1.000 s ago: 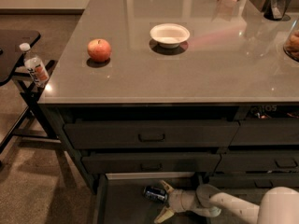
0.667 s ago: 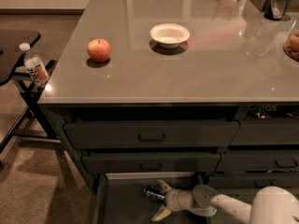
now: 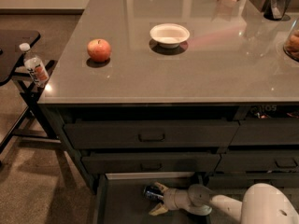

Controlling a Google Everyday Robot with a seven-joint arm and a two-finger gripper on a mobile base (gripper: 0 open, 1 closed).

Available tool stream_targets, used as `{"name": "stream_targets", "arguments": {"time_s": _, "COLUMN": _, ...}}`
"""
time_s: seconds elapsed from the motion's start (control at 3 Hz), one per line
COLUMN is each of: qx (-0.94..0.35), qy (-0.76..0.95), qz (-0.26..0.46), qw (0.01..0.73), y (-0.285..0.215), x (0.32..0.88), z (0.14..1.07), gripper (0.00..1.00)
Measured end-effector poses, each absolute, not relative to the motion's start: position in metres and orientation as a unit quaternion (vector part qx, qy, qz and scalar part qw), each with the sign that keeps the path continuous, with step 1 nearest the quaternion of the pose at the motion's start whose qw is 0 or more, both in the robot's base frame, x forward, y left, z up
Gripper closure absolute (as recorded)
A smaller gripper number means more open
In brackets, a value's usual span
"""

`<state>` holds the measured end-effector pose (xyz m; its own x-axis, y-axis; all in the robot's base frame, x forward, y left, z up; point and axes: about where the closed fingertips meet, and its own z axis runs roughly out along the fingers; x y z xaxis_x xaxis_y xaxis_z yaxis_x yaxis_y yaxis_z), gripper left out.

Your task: Pick pepsi can from bottom drawer and place on counter

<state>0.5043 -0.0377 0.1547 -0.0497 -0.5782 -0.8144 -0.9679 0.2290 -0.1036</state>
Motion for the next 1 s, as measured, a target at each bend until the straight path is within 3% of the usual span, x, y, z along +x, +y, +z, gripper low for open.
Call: {"name": "stream_targets", "arguments": {"time_s": 1.0, "qx": -0.568, "qy": 0.68, "qz": 0.25, "qw": 0.39, "y": -0.0375, "x": 0.504, "z": 0.1547, "gripper": 0.89}}
